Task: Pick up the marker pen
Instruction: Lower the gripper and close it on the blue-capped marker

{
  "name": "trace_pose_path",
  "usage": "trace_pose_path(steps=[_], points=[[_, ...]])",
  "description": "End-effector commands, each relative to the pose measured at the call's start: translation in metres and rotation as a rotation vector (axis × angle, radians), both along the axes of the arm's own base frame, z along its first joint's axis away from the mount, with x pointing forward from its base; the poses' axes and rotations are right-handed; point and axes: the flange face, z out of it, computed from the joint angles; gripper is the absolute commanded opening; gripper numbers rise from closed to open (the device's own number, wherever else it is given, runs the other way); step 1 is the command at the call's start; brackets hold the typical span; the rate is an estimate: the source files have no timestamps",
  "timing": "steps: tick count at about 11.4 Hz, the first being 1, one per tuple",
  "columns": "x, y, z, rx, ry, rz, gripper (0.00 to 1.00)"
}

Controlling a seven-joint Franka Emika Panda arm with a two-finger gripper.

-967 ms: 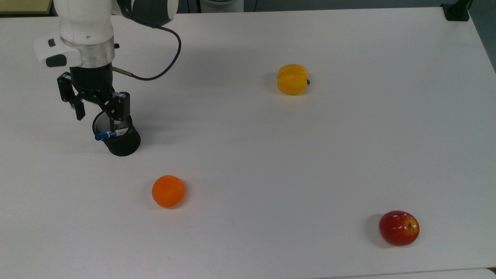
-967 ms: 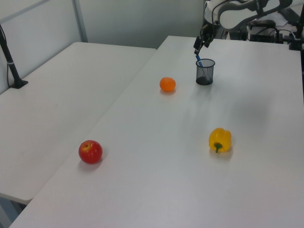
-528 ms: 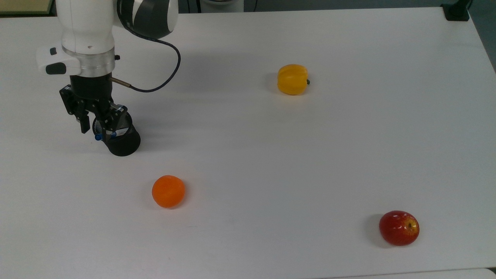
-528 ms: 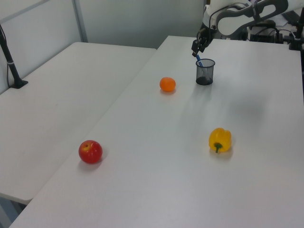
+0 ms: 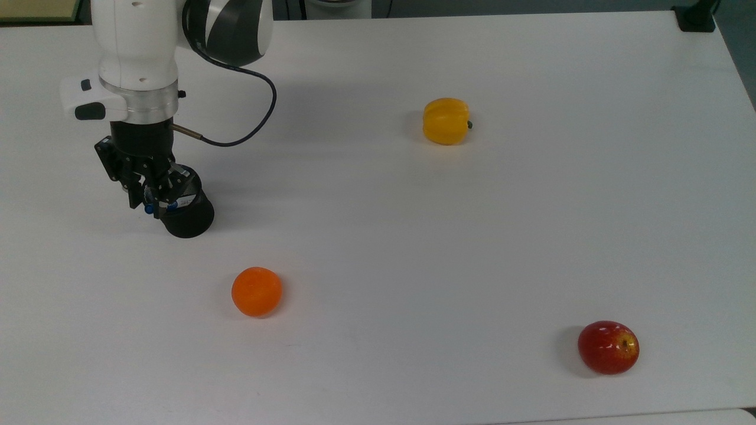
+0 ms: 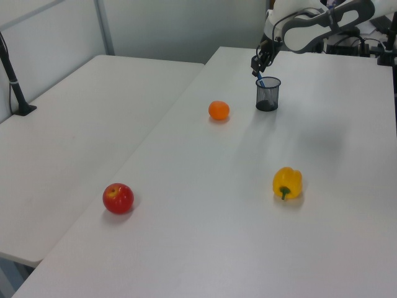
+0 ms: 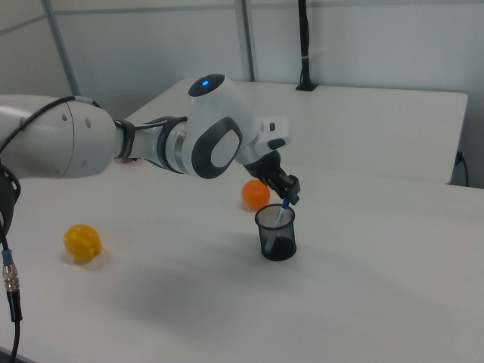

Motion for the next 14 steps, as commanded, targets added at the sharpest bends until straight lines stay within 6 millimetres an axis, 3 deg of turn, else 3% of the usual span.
trace_pose_path(steps=[1,7,9,11,14], points=[[-0.002,0.004,-0.007,-0.010,-0.002,-0.006,0.29],[-0.001,0.006,-0.003,-0.001,-0.010,-0.020,0.14],[-0.002,0.007,0.007,0.003,-0.027,-0.029,0.13],[-0.005,0.008,0.035,0.007,-0.066,-0.040,0.13],[-0.017,0.011,0.094,0.000,-0.147,-0.036,0.13]])
